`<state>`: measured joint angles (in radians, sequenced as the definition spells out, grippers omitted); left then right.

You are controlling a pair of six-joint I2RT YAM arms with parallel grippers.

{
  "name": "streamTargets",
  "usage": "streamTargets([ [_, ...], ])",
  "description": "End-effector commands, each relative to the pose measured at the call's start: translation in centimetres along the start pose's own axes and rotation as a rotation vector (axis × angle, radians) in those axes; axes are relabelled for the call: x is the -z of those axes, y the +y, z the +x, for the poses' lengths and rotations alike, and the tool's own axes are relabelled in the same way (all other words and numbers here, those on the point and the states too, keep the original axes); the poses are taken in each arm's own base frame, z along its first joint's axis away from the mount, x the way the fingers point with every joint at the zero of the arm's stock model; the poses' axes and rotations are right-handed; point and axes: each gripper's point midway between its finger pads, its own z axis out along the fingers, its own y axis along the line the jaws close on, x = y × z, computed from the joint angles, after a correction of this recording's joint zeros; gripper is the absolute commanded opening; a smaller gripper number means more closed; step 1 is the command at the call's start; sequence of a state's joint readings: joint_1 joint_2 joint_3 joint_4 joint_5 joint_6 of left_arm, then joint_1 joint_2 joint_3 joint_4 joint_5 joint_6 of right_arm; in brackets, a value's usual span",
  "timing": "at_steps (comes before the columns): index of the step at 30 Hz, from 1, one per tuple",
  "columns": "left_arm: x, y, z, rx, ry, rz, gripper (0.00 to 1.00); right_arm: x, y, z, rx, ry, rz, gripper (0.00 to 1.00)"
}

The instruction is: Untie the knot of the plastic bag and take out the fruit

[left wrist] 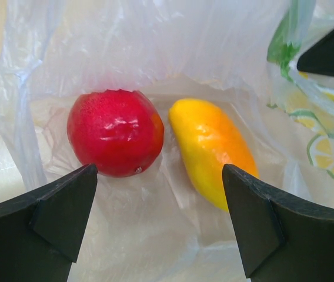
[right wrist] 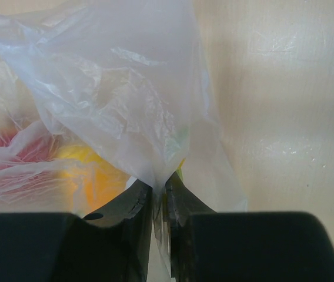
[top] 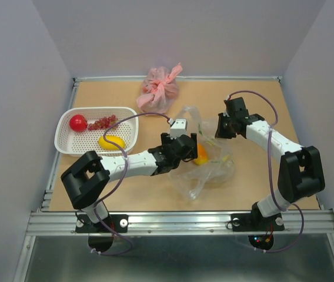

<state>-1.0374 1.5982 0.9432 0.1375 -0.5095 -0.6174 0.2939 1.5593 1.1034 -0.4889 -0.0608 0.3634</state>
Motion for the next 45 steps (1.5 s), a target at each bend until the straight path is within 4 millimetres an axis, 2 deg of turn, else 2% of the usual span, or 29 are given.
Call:
streamTargets([
  [1, -1.3, 2.3, -1.5, 0.066, -0.02, -0.149, 0.99, 0.1, -0.2, 0.0, -0.016, -0.023, -0.003, 0.19],
  [3, -1.9, 2.4, -2.1, 0.076, -0.02, -0.162, 0.99, 0.3, 0.0, 0.2, -0.012, -0.022, -0.015, 0.19],
  [4, -2.3, 2.9, -1.6, 0.057, 0.001, -0.186, 0.99, 0.3, -0.1, 0.4, -0.013, -0.019, -0.018, 0.19],
  [6, -2.9, 3.2, -2.1, 0.057, -0.007, -0.205, 0.99, 0.5, 0.2, 0.4, -0.006, -0.021, -0.033, 0.2],
  [11, -4.6, 4.5, -2.0, 0.028, 0.015, -0.271, 0.99, 0.7, 0.4, 0.9, 0.009, -0.015, -0.057, 0.21],
  [14, -5.5, 4.7, -2.1, 0.014, 0.021, -0.269, 0.99, 0.5, 0.5, 1.3, 0.012, -0.003, -0.07, 0.21],
  [17, -6.8, 4.1, -2.2, -0.002, 0.032, -0.252, 0.98, 0.3, 0.5, 1.8, 0.018, 0.012, -0.076, 0.21],
  [20, -7.3, 3.6, -1.9, -0.014, 0.048, -0.238, 0.91, 0.3, 0.4, 2.0, 0.018, 0.011, -0.073, 0.21],
  [21, -7.3, 3.3, -1.9, -0.012, 0.056, -0.222, 0.81, 0.3, 0.3, 2.0, 0.018, 0.008, -0.071, 0.2],
  [25, -6.2, 3.0, -2.9, -0.01, 0.043, -0.199, 0.54, 0.5, 0.0, 1.5, 0.019, -0.012, -0.048, 0.2],
  [26, -5.4, 2.7, -4.0, 0.0, 0.024, -0.183, 0.49, 0.5, -0.1, 1.3, 0.019, -0.019, -0.044, 0.19],
  [27, -4.9, 2.8, -4.0, -0.006, 0.024, -0.173, 0.4, 0.6, -0.2, 1.1, 0.019, -0.028, -0.034, 0.19],
  [28, -4.4, 2.7, -4.5, -0.013, 0.017, -0.16, 0.35, 0.6, -0.3, 0.9, 0.017, -0.032, -0.031, 0.19],
  [29, -3.4, 2.3, -5.7, -0.002, -0.005, -0.134, 0.29, 0.6, -0.2, 0.8, 0.02, -0.038, -0.03, 0.19],
  [30, -2.9, 2.3, -5.9, -0.004, -0.004, -0.118, 0.11, 0.8, -0.2, 0.5, 0.019, -0.047, -0.025, 0.19],
  [31, -1.7, 1.9, -7.2, 0.005, -0.029, -0.091, 0.0, 0.8, -0.3, 0.2, 0.016, -0.054, -0.022, 0.19],
  [33, -0.5, 1.7, -8.0, 0.009, -0.041, -0.06, 0.0, 1.1, -0.3, -0.1, 0.017, -0.069, -0.014, 0.19],
  [34, 0.9, 1.3, -9.6, 0.024, -0.074, -0.029, 0.0, 1.3, -0.4, -0.2, 0.015, -0.076, -0.009, 0.19],
  [36, 2.4, 1.1, -10.8, 0.017, -0.093, 0.003, 0.0, 1.4, -0.5, -0.4, 0.016, -0.085, -0.002, 0.19],
  [37, 4.0, 1.1, -12.4, 0.033, -0.126, 0.023, 0.0, 1.6, -0.6, -0.5, 0.016, -0.093, 0.006, 0.19],
  [40, 6.0, 1.8, -14.4, 0.064, -0.166, 0.045, 0.0, 1.7, -0.9, -0.5, 0.012, -0.1, 0.019, 0.19],
  [41, 7.2, 3.2, -15.7, 0.113, -0.198, 0.046, 0.0, 1.7, -0.9, -0.3, 0.013, -0.098, 0.019, 0.19],
  [43, 8.0, 5.7, -16.9, 0.167, -0.235, 0.016, 0.0, 1.8, -1.0, -0.3, 0.009, -0.101, 0.02, 0.19],
  [44, 8.8, 8.9, -18.4, 0.214, -0.281, -0.043, 0.0, 1.9, -0.9, -0.3, 0.01, -0.101, 0.017, 0.19],
  [45, 8.7, 11.9, -17.9, 0.234, -0.287, -0.122, 0.0, 1.9, -0.9, -0.3, 0.009, -0.103, 0.018, 0.19],
])
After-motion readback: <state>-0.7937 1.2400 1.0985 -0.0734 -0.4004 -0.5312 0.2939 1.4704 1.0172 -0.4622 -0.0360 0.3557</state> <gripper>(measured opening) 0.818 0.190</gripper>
